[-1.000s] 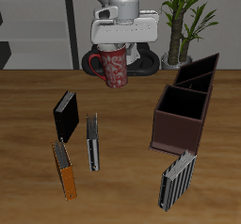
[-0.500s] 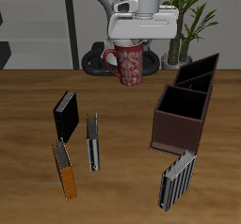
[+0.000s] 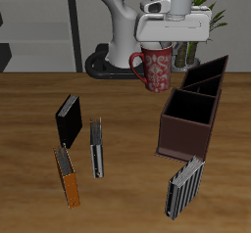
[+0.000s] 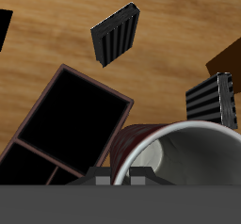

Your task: Place the red mug into the left desk caddy's right compartment

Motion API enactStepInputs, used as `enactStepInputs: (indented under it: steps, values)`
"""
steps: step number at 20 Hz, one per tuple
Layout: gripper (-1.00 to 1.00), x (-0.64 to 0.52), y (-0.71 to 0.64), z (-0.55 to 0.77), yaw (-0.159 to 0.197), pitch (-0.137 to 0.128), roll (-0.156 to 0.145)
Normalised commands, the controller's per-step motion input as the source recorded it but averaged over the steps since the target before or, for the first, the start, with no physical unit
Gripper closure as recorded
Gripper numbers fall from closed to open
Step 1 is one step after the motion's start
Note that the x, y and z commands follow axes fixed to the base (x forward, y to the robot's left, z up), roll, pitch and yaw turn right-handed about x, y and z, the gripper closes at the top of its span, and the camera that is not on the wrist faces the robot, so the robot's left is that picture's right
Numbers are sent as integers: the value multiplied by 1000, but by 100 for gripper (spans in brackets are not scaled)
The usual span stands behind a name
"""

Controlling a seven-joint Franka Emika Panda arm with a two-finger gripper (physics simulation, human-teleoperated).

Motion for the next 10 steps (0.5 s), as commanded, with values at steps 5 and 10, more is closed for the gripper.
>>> enactStepInputs:
  steps: [5, 10]
  values:
    - [100, 197, 361, 101, 28, -27, 28]
    - [100, 161, 146, -58, -2, 21, -4]
